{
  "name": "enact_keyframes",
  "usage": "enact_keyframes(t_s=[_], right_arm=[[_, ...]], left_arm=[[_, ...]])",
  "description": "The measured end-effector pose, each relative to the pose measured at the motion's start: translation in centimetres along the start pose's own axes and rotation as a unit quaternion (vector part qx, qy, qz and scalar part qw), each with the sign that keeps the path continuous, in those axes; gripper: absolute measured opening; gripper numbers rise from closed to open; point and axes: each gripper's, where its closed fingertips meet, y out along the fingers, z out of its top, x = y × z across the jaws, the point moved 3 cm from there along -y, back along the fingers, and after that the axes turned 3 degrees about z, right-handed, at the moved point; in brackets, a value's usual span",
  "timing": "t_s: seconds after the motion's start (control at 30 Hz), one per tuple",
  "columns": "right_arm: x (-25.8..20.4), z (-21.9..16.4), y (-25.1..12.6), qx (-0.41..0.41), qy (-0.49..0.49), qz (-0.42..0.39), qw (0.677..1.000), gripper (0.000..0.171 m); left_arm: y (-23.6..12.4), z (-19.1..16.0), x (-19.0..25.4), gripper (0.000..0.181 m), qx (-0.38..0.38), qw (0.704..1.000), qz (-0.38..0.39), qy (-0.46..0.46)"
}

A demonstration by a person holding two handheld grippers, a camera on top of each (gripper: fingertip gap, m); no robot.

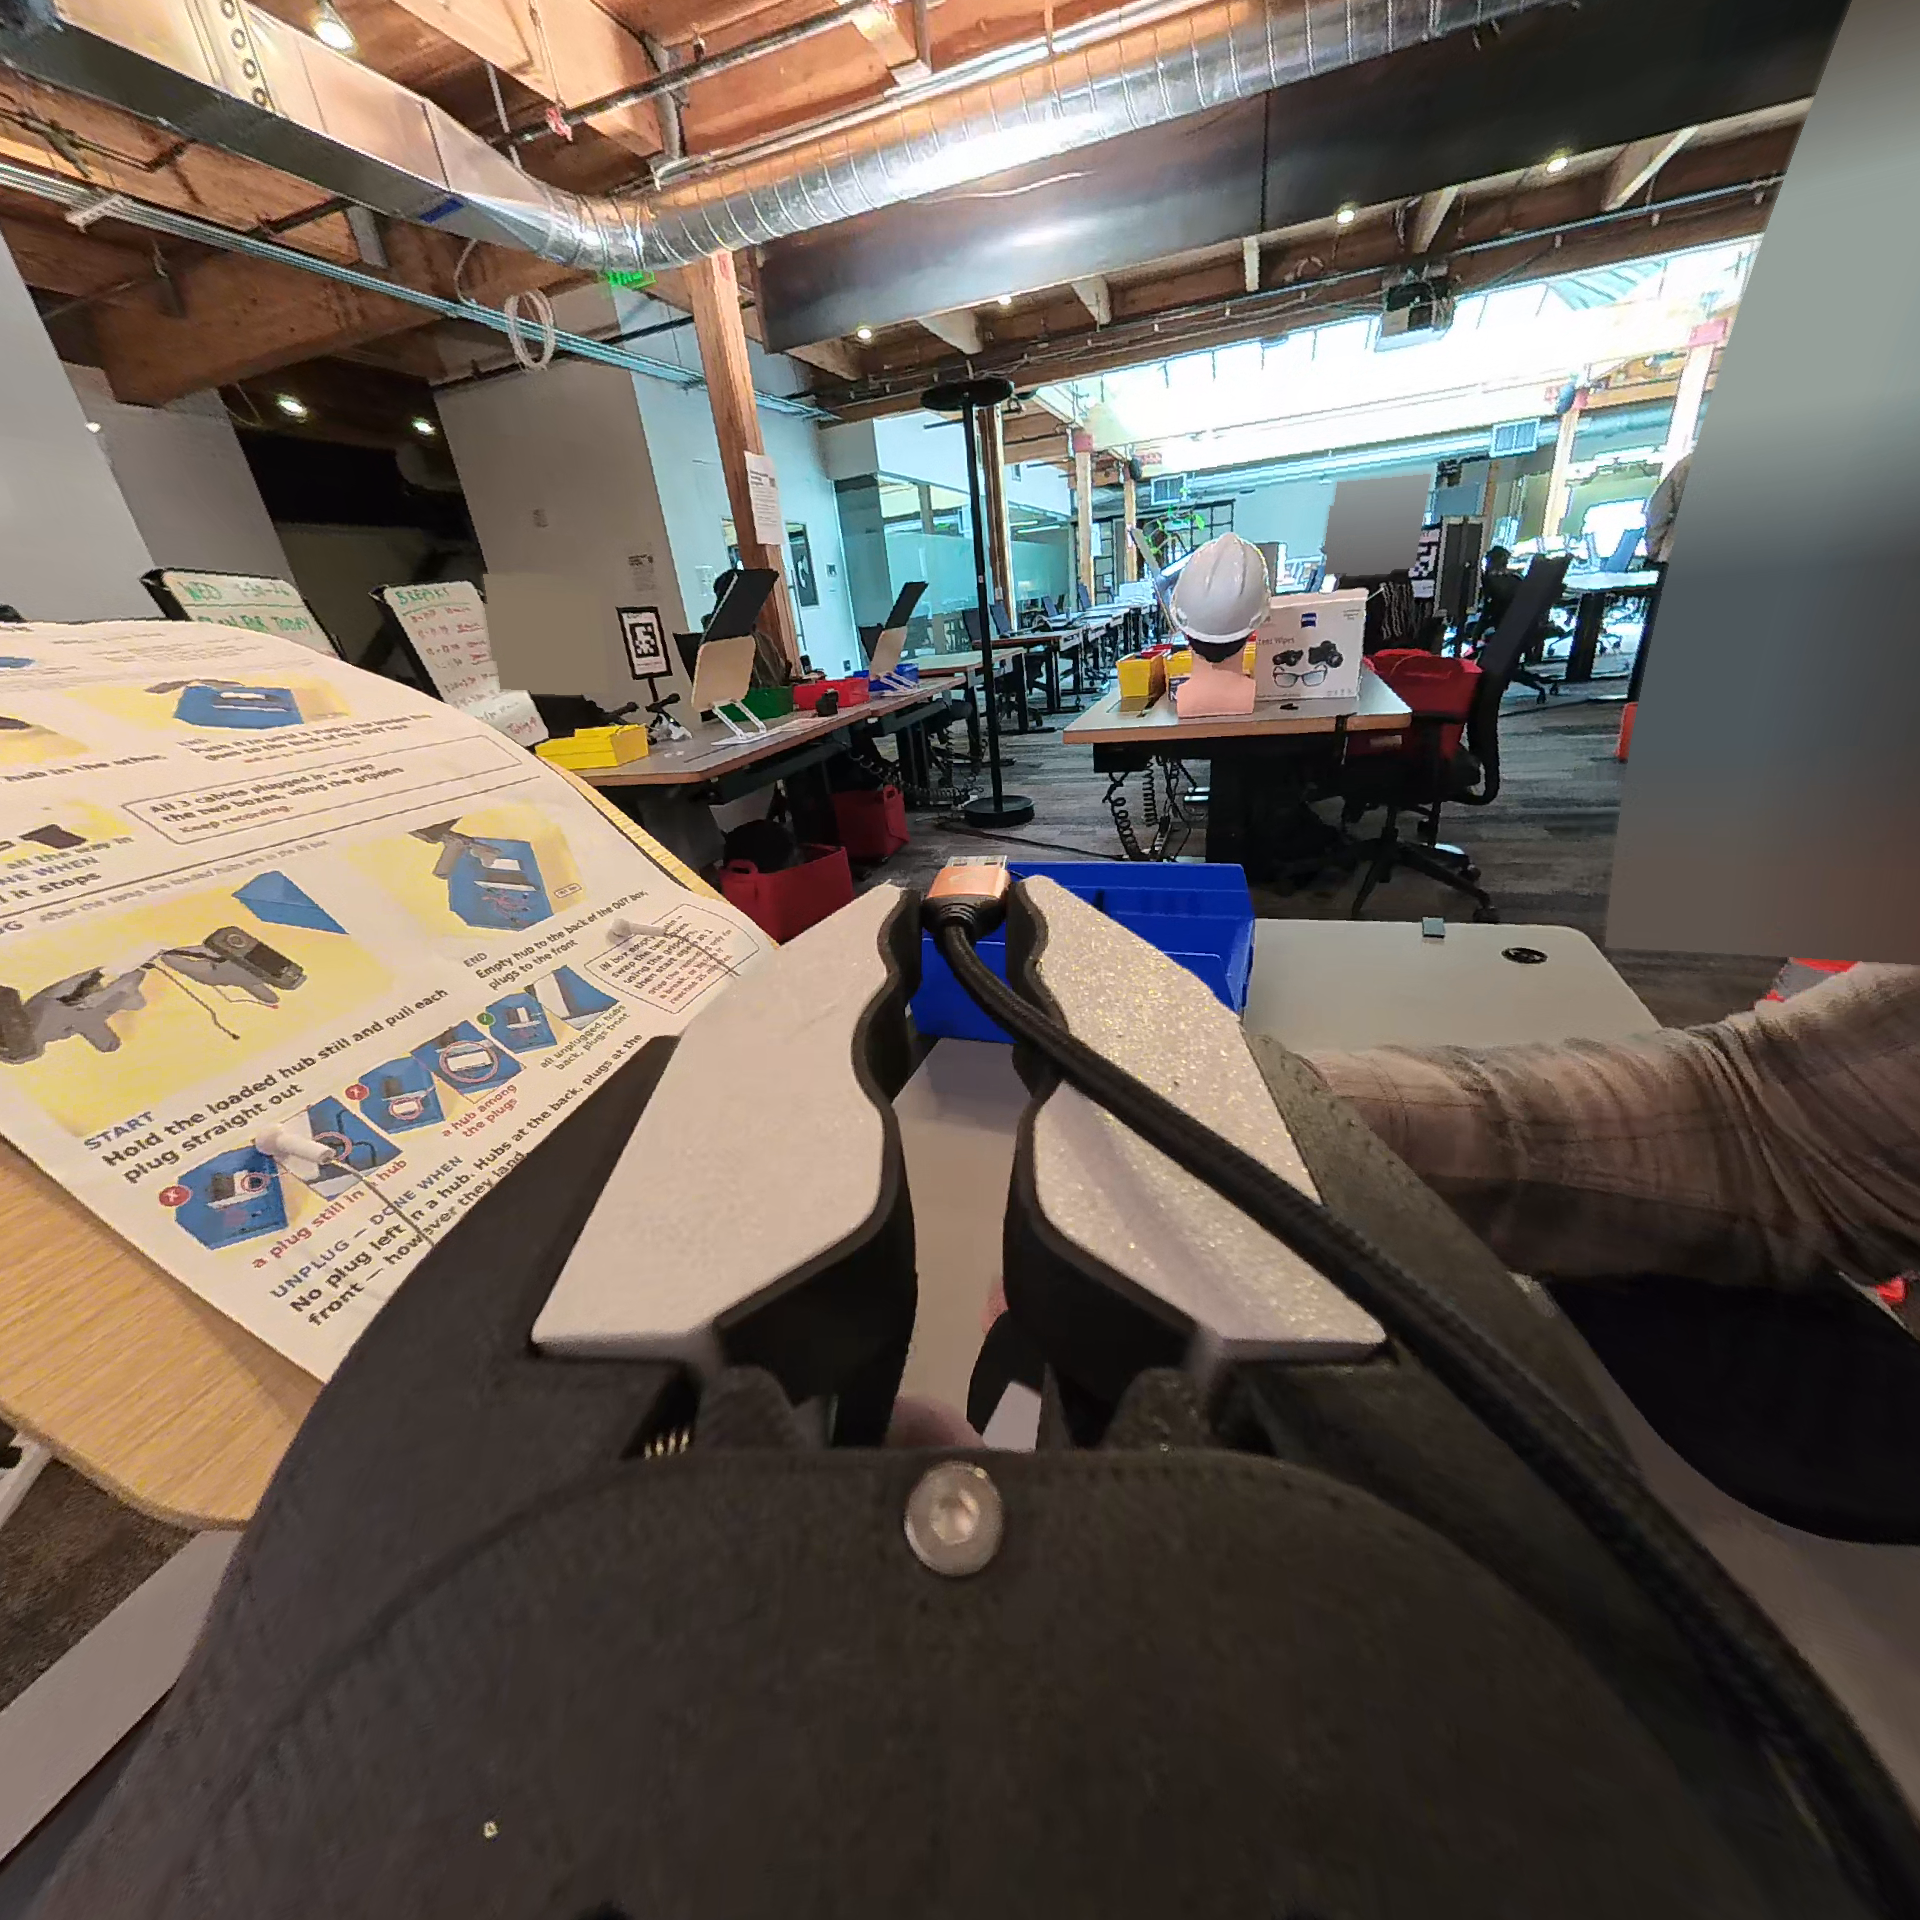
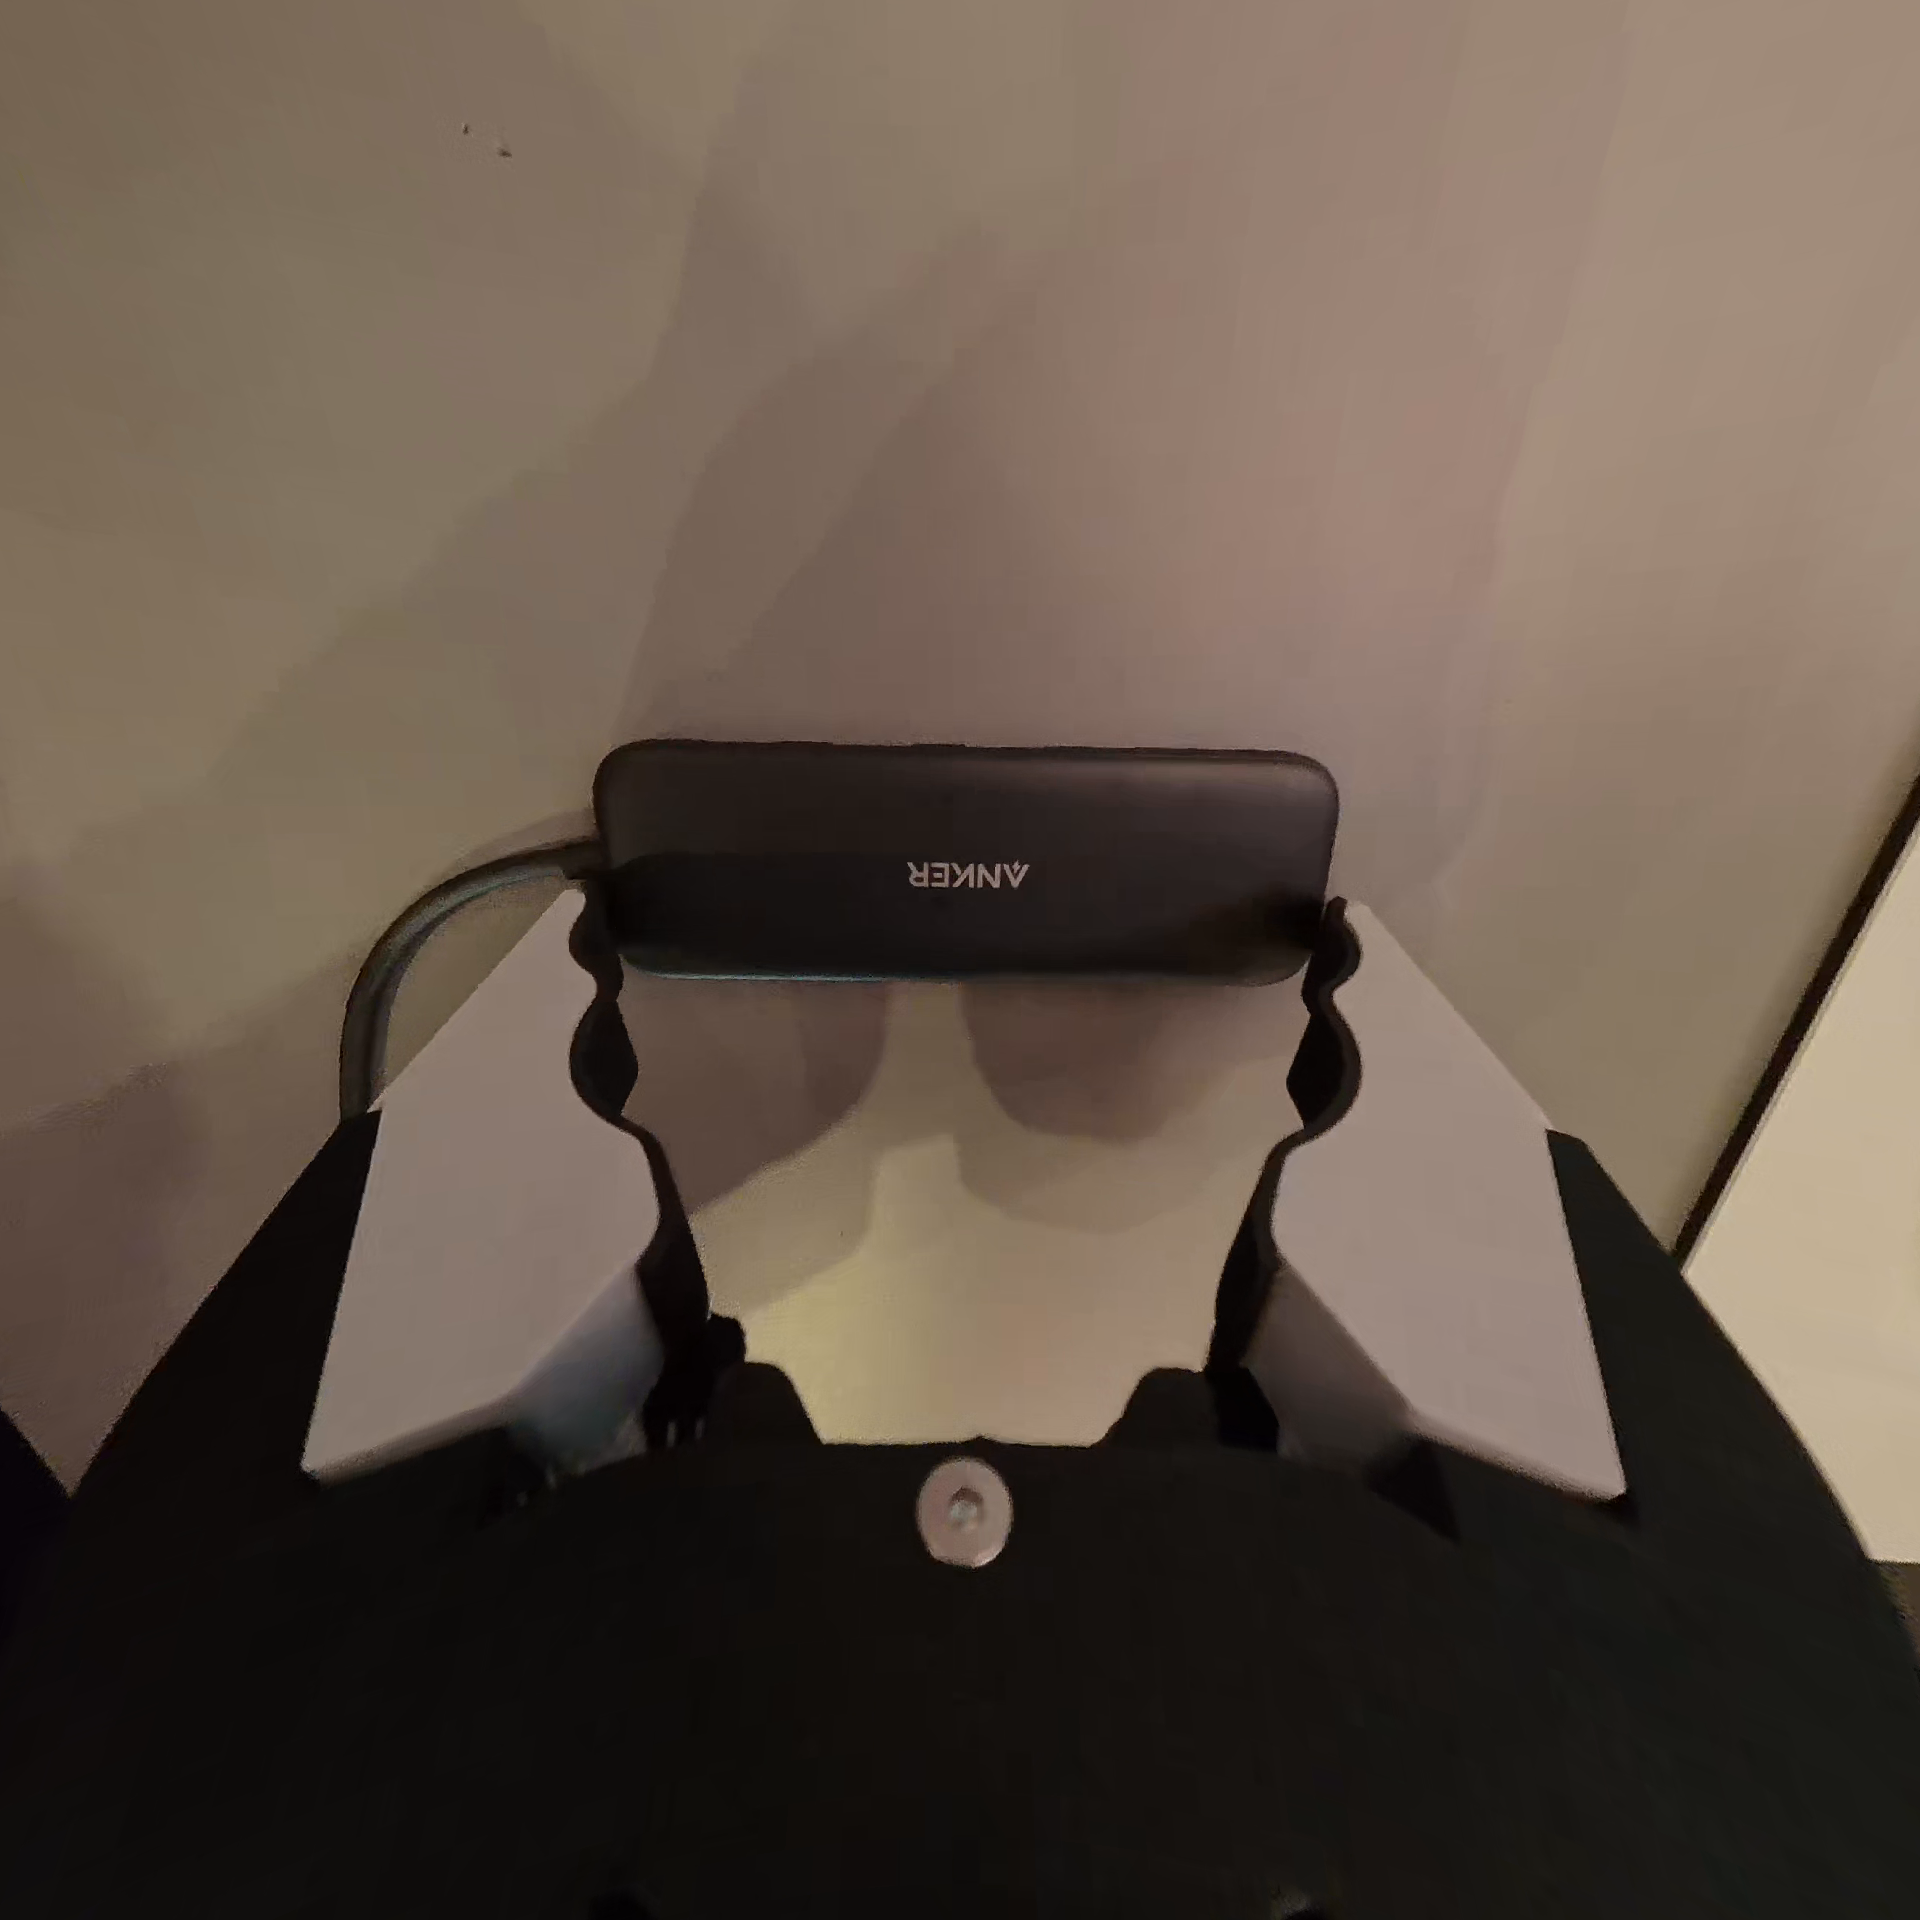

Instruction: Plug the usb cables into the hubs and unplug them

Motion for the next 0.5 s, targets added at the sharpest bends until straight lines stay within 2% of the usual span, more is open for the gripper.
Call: enact_keyframes(t_s=[0.5], right_arm=[[0.3, 0.39, 0.19, -0.008, 0.031, 0.001, 0.999, 0.13]], left_arm=[[-0.35, 0.09, 0.02, 0.015, 0.004, 1.0, -0.004, -0.003]])
